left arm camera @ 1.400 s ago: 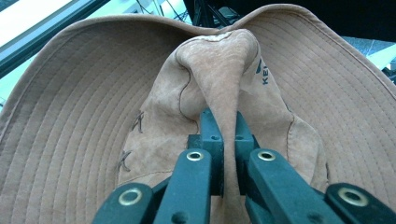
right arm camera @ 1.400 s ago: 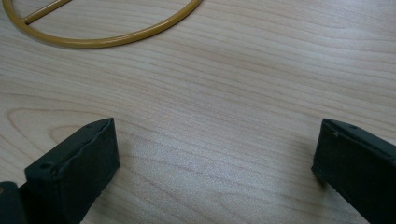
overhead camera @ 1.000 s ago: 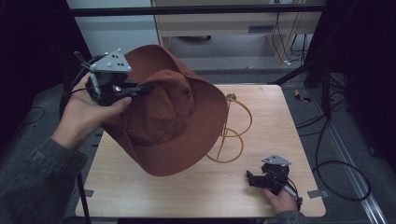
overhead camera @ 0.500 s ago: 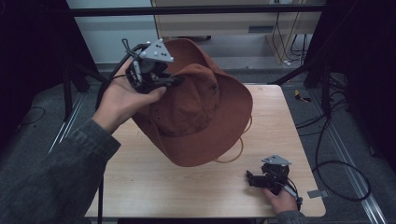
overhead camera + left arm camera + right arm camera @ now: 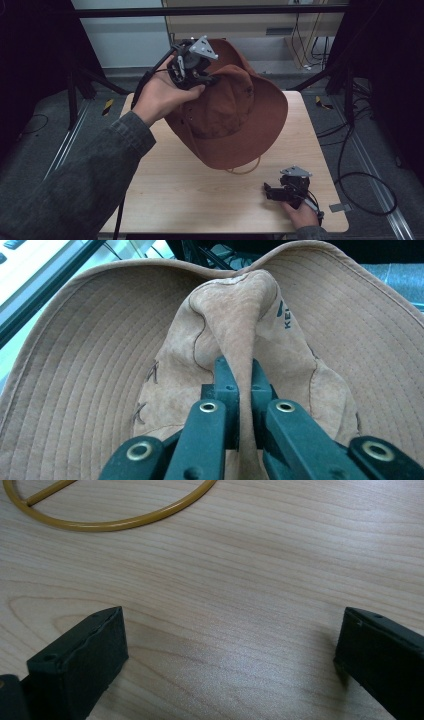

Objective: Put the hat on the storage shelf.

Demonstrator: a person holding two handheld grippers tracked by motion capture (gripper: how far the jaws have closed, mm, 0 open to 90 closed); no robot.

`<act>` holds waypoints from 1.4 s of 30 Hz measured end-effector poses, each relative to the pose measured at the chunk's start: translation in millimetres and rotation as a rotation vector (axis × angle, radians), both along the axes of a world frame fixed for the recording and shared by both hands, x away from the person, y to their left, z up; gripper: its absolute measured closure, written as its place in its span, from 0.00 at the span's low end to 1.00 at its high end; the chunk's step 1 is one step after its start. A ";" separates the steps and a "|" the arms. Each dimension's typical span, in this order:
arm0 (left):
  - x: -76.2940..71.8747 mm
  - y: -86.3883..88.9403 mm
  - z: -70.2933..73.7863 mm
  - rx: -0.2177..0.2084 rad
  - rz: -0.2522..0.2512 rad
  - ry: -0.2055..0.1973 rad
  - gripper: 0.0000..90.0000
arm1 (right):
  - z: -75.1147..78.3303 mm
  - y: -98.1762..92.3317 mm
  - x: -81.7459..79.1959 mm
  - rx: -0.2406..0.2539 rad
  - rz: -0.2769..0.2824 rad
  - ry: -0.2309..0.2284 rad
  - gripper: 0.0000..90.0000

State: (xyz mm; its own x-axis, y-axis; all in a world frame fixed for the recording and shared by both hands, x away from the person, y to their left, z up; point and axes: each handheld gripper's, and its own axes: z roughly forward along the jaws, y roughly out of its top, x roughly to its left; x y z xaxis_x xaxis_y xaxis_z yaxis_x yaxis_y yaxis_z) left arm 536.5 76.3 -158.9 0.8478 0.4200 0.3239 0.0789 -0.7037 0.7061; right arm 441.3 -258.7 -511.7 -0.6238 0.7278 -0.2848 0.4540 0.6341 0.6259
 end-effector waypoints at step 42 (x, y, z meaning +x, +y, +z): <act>34.2 -70.5 -53.0 0.039 -0.039 0.112 0.96 | 0.6 -1.3 0.8 -0.006 0.009 -0.007 0.01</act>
